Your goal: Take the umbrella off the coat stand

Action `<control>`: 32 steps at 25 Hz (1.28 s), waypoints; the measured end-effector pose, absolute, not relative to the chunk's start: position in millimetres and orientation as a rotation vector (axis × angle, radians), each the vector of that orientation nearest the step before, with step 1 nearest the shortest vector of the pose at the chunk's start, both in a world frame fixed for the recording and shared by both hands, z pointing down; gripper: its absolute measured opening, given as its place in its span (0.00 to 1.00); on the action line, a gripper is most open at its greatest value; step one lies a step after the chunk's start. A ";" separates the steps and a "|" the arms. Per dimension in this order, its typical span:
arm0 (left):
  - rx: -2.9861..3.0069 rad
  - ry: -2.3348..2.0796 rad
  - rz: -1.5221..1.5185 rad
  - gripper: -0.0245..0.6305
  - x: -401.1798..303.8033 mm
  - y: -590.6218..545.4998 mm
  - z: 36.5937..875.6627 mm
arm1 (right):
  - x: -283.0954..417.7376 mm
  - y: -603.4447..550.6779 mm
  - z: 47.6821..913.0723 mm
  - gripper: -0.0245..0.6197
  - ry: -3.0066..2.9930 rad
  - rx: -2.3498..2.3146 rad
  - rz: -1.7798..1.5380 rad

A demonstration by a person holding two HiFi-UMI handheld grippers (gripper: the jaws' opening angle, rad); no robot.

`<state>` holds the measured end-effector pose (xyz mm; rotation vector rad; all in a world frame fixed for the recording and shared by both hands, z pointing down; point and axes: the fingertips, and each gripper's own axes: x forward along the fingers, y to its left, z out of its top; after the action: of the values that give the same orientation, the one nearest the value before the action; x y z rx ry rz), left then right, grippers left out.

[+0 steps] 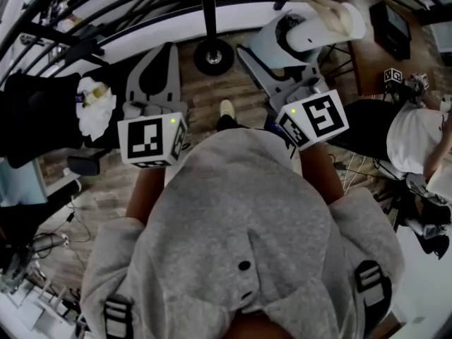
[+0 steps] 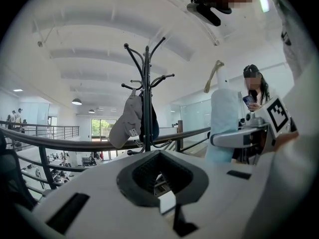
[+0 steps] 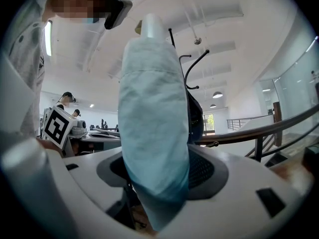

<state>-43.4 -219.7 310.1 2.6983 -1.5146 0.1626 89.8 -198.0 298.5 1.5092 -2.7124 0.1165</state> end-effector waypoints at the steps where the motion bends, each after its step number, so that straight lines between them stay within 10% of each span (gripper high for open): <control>1: 2.699 -1.513 0.160 0.06 -46.8 -212.6 310.7 | 87.2 -191.3 298.7 0.49 -2.715 1.509 0.119; 32: 2.714 -1.479 0.096 0.06 -107.9 -17.8 308.5 | 27.4 -0.5 280.3 0.49 -2.709 1.545 0.063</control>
<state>-107.9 -17.8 308.5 2.7140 -1.4785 0.0963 27.4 -0.5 280.3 1.5451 -2.7095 0.0628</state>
